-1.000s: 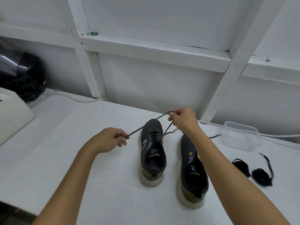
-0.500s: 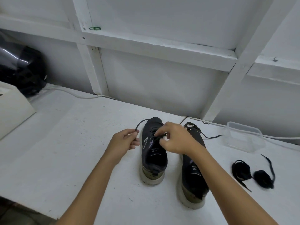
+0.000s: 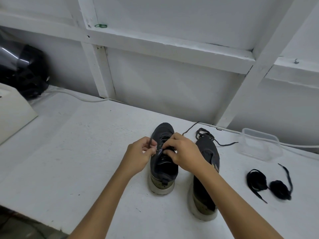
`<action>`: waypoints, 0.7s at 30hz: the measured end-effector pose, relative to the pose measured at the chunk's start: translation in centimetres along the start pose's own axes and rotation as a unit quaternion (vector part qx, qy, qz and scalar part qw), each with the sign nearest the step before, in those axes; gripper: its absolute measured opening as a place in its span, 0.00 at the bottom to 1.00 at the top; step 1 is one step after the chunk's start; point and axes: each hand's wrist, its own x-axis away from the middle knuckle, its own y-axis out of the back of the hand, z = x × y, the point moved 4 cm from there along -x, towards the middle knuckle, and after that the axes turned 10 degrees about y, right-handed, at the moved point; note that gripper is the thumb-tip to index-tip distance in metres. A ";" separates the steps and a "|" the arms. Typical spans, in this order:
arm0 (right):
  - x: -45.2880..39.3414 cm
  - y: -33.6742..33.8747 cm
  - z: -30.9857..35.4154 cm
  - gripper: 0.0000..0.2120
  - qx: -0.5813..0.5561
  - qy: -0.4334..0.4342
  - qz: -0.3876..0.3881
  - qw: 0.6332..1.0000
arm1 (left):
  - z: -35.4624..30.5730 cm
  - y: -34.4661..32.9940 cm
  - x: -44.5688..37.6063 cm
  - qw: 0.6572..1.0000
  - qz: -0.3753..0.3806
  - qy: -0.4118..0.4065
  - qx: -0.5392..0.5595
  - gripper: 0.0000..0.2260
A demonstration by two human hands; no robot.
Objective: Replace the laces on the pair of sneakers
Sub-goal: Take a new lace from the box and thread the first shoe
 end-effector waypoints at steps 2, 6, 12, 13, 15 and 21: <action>0.0 -0.1 0.0 0.07 -0.002 0.003 -0.004 1.000 | -0.3 -0.1 0.0 0.999 0.001 -0.027 -0.045 0.04; -0.1 -0.2 0.0 0.07 -0.006 0.009 -0.007 1.000 | -0.7 0.0 0.0 0.995 -0.001 -0.049 -0.085 0.04; -1.1 -0.5 0.8 0.06 -0.006 0.005 -0.013 1.000 | -1.0 0.6 0.0 0.996 -0.029 -0.035 -0.076 0.04; -1.4 -0.5 1.0 0.06 -0.005 0.003 -0.018 1.000 | -0.8 0.8 -0.1 0.997 -0.039 -0.027 -0.059 0.04; -2.0 -0.6 1.4 0.06 -0.006 -0.007 -0.032 0.999 | -0.5 1.3 -0.1 0.998 -0.058 -0.009 -0.027 0.04; -2.4 -1.9 2.4 0.05 -0.037 -0.059 -0.052 0.996 | 0.7 1.8 0.1 0.997 -0.065 0.029 -0.019 0.05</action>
